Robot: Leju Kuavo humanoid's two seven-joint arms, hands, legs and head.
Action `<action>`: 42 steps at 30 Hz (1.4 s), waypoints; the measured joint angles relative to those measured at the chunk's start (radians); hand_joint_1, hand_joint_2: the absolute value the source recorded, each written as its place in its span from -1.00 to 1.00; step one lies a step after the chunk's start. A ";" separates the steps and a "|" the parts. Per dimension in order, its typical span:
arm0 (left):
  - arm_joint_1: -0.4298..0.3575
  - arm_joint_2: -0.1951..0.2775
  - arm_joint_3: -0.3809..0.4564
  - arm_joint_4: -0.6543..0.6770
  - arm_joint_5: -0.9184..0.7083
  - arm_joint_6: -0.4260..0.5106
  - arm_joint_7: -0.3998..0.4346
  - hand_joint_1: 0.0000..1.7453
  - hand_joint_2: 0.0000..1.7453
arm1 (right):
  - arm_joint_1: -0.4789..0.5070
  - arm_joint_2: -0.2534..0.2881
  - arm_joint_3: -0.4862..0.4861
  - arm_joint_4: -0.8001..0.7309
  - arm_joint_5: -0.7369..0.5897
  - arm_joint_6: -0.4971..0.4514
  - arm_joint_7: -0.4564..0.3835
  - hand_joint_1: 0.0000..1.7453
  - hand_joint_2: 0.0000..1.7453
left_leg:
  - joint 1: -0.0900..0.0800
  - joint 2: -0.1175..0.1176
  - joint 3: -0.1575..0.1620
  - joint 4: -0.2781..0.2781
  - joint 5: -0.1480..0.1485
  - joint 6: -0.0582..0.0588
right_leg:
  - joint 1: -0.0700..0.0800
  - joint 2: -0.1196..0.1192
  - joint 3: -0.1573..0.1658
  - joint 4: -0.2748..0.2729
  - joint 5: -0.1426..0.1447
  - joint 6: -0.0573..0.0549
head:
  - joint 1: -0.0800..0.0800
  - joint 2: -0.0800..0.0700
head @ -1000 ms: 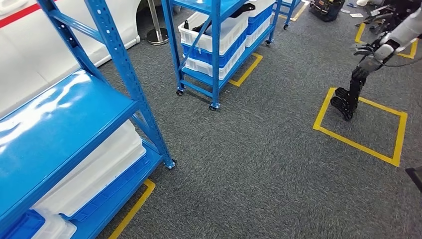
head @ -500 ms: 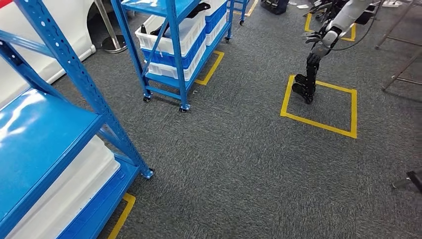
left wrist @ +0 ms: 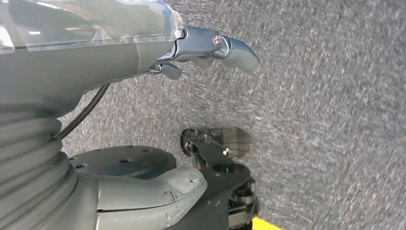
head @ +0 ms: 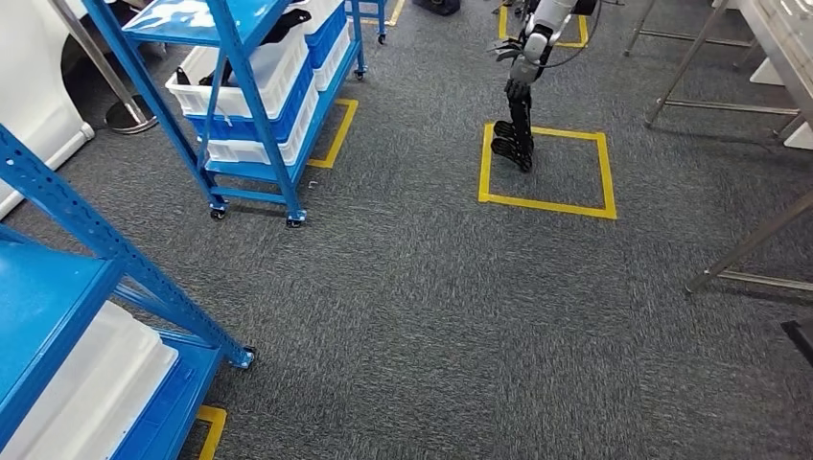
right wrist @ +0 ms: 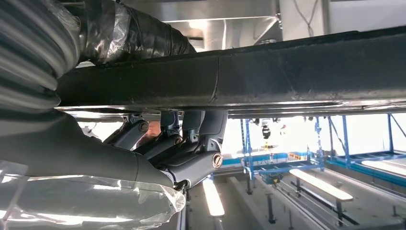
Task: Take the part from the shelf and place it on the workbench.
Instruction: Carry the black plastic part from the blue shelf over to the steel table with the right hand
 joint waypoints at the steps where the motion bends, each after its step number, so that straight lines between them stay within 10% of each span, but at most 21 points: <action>1: 0.000 0.000 0.000 0.000 0.000 0.000 -0.001 -1.00 1.00 | -0.001 0.000 0.000 -0.001 0.001 -0.001 0.000 1.00 1.00 | 0.003 -0.030 -0.013 0.032 -0.024 -0.004 | -0.002 0.011 0.000 -0.002 0.003 -0.007 | 0.000 0.000; 4: 0.006 0.000 0.001 0.000 0.000 -0.001 -0.003 -1.00 1.00 | -0.005 0.001 0.000 -0.002 0.003 -0.002 0.000 1.00 1.00 | 0.007 -0.103 -0.101 0.226 -0.124 -0.009 | -0.002 0.046 -0.005 -0.003 0.007 -0.019 | 0.000 0.000; 6: 0.009 0.000 0.001 0.000 0.000 -0.001 -0.003 -1.00 1.00 | -0.005 0.001 0.000 -0.002 0.003 -0.002 0.000 1.00 1.00 | 0.007 -0.109 -0.131 0.283 -0.126 -0.007 | 0.001 0.075 -0.007 -0.001 0.008 -0.021 | 0.000 0.000; 8: 0.010 0.000 0.001 0.000 0.001 -0.001 -0.003 -1.00 1.00 | -0.005 0.001 0.000 -0.002 0.004 -0.001 -0.001 1.00 1.00 | 0.007 -0.123 -0.093 0.192 -0.055 0.001 | 0.002 0.106 -0.006 0.003 0.008 -0.021 | 0.000 0.000; 10: 0.012 0.002 0.001 0.000 0.001 -0.002 -0.003 -1.00 1.00 | -0.007 0.001 0.000 -0.002 0.008 -0.001 -0.002 1.00 1.00 | 0.008 -0.185 -0.038 0.059 0.003 0.013 | 0.001 0.135 -0.009 0.006 0.009 -0.016 | 0.000 0.000; 12: 0.012 0.005 0.001 0.000 0.000 -0.002 -0.003 -1.00 1.00 | -0.009 0.002 0.000 -0.001 0.012 -0.001 -0.004 1.00 1.00 | 0.006 -0.228 -0.016 0.003 0.014 0.020 | -0.005 0.163 -0.020 0.007 0.015 -0.002 | -0.001 0.000; 15: 0.008 0.005 0.002 0.000 0.001 -0.004 -0.004 -1.00 1.00 | -0.006 0.004 0.000 -0.003 0.017 0.000 -0.008 1.00 1.00 | 0.006 -0.185 -0.009 -0.019 0.027 0.030 | -0.011 0.177 -0.034 0.009 0.020 0.022 | 0.000 0.000; 18: 0.011 0.004 0.002 0.000 0.001 -0.005 -0.004 -1.00 1.00 | -0.010 0.003 0.000 -0.004 0.019 0.002 -0.010 1.00 1.00 | 0.009 -0.130 -0.004 -0.038 0.038 0.044 | -0.002 0.069 -0.091 0.125 -0.052 0.033 | 0.005 0.000; 21: 0.015 0.004 0.003 0.000 0.001 -0.006 -0.004 -1.00 1.00 | -0.014 0.003 0.000 -0.003 0.021 0.005 -0.011 1.00 1.00 | 0.005 -0.075 -0.007 -0.037 0.035 0.045 | -0.005 0.032 -0.153 0.261 -0.102 0.043 | 0.006 0.000; 26: 0.011 0.003 0.004 0.000 0.002 -0.009 -0.005 -1.00 1.00 | -0.014 0.004 0.000 -0.002 0.028 0.010 -0.021 1.00 1.00 | 0.001 -0.008 0.004 -0.028 0.016 0.027 | -0.003 -0.031 -0.003 0.007 0.004 0.033 | 0.006 0.000; 29: 0.004 0.002 0.006 0.000 0.002 -0.011 -0.006 -1.00 1.00 | -0.013 0.004 0.000 -0.003 0.030 0.012 -0.024 1.00 1.00 | -0.003 0.019 0.017 -0.029 0.008 0.010 | 0.003 -0.016 0.001 -0.010 0.005 0.012 | 0.005 0.000; 35: 0.004 0.002 0.008 0.000 0.003 -0.011 -0.007 -1.00 1.00 | -0.016 0.004 0.000 -0.005 0.030 0.012 -0.026 1.00 1.00 | 0.005 -0.101 -0.054 0.156 -0.114 -0.007 | -0.008 0.034 0.001 -0.022 0.017 -0.013 | 0.004 0.000; 39: 0.005 0.002 0.008 0.000 0.003 -0.011 -0.007 -1.00 1.00 | -0.016 0.005 0.000 -0.005 0.030 0.012 -0.026 1.00 1.00 | 0.005 -0.103 -0.062 0.171 -0.122 -0.007 | -0.007 0.036 0.001 -0.022 0.017 -0.013 | 0.004 0.000; 42: 0.009 0.003 0.010 0.000 0.005 -0.011 -0.006 -1.00 1.00 | -0.018 0.005 0.000 -0.005 0.033 0.020 -0.033 1.00 1.00 | 0.006 -0.132 -0.078 0.167 -0.074 0.001 | -0.003 0.095 -0.001 -0.015 0.016 -0.009 | 0.004 0.000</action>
